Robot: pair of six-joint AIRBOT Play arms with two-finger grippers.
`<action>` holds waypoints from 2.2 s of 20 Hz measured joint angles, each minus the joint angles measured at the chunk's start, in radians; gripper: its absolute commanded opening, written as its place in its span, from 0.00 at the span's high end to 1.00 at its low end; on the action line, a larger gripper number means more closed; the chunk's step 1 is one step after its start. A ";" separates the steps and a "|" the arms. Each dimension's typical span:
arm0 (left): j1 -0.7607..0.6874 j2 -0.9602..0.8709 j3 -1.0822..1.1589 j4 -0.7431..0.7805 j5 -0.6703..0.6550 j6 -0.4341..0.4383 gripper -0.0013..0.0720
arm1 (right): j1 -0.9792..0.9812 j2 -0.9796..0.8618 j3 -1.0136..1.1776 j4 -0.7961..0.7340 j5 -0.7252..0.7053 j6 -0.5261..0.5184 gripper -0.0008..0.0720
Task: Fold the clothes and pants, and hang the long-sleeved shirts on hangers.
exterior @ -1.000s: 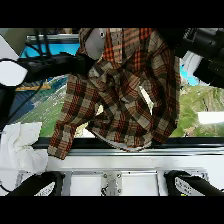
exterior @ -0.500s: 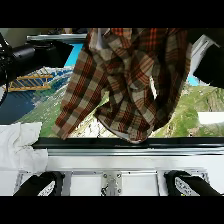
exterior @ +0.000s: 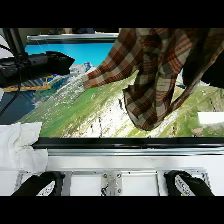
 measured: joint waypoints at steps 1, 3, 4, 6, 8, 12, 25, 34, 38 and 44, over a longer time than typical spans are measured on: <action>-0.007 -0.005 0.000 0.000 -0.005 0.000 0.95 | -0.011 0.008 0.000 -0.008 -0.015 0.000 0.96; -0.024 -0.013 0.000 0.000 -0.014 0.000 0.96 | -0.029 0.022 0.000 -0.020 -0.036 -0.002 0.96; -0.031 -0.016 0.000 0.000 -0.016 0.001 0.96 | -0.034 0.027 0.000 -0.026 -0.043 -0.003 0.96; -0.040 -0.018 0.000 0.001 -0.018 0.001 0.96 | -0.040 0.034 0.000 -0.034 -0.066 -0.003 0.96; -0.045 -0.020 0.000 0.002 -0.022 0.004 0.96 | -0.044 0.040 0.000 -0.037 -0.101 -0.003 0.96; -0.049 -0.021 0.000 0.005 -0.024 0.004 0.96 | -0.046 0.045 0.000 -0.042 -0.134 -0.005 0.96; -0.050 -0.021 0.000 0.008 -0.040 0.004 0.96 | -0.047 0.074 0.000 -0.087 -0.444 -0.159 0.96; -0.050 -0.021 0.000 0.008 -0.075 0.003 0.96 | -0.059 0.097 0.000 -0.180 -0.816 -0.248 0.96; -0.050 -0.021 0.000 0.008 -0.118 0.003 0.96 | -0.152 0.092 0.000 -0.222 -0.883 -0.277 0.96; -0.050 -0.021 0.000 0.008 -0.153 0.003 0.96 | -0.376 0.061 0.033 -0.243 -0.904 -0.236 0.96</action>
